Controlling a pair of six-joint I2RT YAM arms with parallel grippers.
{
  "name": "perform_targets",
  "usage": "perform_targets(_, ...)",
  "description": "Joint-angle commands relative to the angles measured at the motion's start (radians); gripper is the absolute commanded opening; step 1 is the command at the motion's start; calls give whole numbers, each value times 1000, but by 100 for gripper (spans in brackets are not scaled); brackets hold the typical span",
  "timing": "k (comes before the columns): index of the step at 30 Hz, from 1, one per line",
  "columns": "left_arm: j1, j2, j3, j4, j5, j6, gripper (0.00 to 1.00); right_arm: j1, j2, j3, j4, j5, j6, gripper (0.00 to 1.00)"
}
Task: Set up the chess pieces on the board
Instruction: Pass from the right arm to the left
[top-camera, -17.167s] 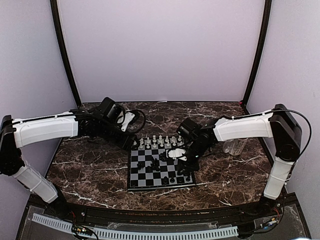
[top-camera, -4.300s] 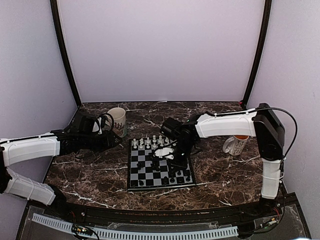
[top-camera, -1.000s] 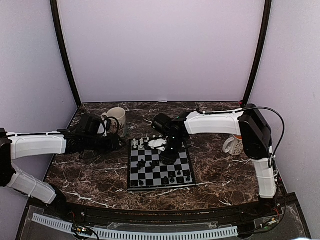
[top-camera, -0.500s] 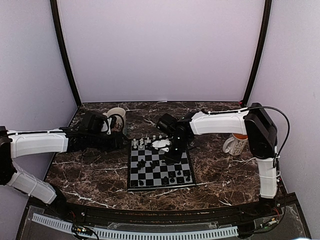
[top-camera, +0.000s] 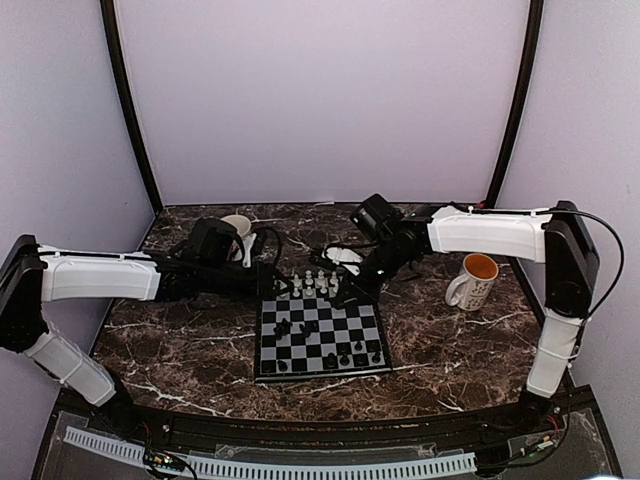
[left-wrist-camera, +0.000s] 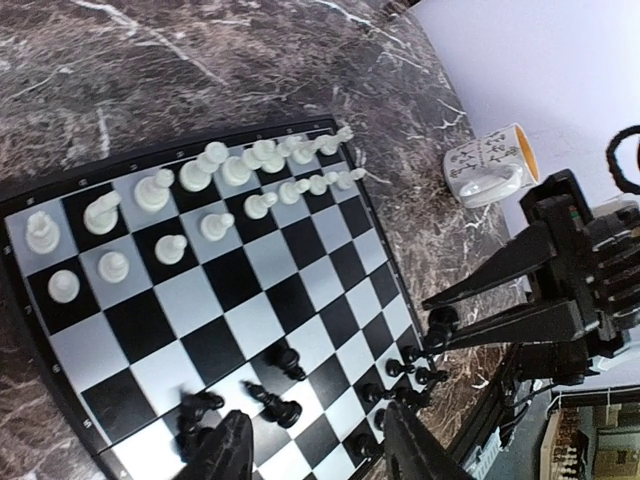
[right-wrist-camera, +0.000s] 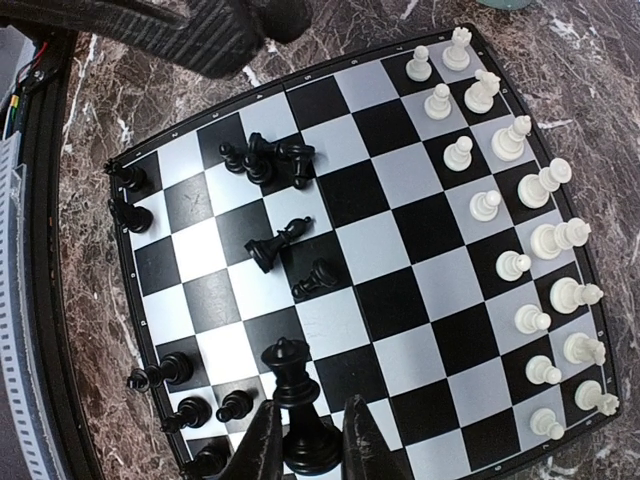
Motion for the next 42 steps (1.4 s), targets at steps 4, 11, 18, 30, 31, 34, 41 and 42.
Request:
perform_targets(4, -45, 103, 69, 220, 181, -68, 45, -8, -27, -31, 40, -96, -2, 13)
perform_targets(11, -87, 216, 128, 257, 223, -122, 45, -12, -33, -26, 40, -101, -2, 13)
perform_targets(18, -90, 259, 124, 350, 258, -179, 39, -18, -51, -24, 43, -100, 4, 13)
perform_targets(30, -89, 280, 86, 424, 281, -234, 31, -36, -59, -21, 45, -110, 14, 13)
perform_targets(31, -89, 284, 86, 430, 284, -237, 29, -36, -59, -21, 46, -109, 14, 13)
perform_targets(34, -90, 292, 85, 438, 287, -242, 25, -36, -60, -22, 45, -108, 14, 13)
perform_targets(41, -89, 303, 85, 434, 282, -247, 24, -41, -70, -25, 47, -107, 16, 13)
perform_targets(42, -89, 304, 84, 436, 282, -246, 22, -41, -70, -26, 48, -106, 15, 13)
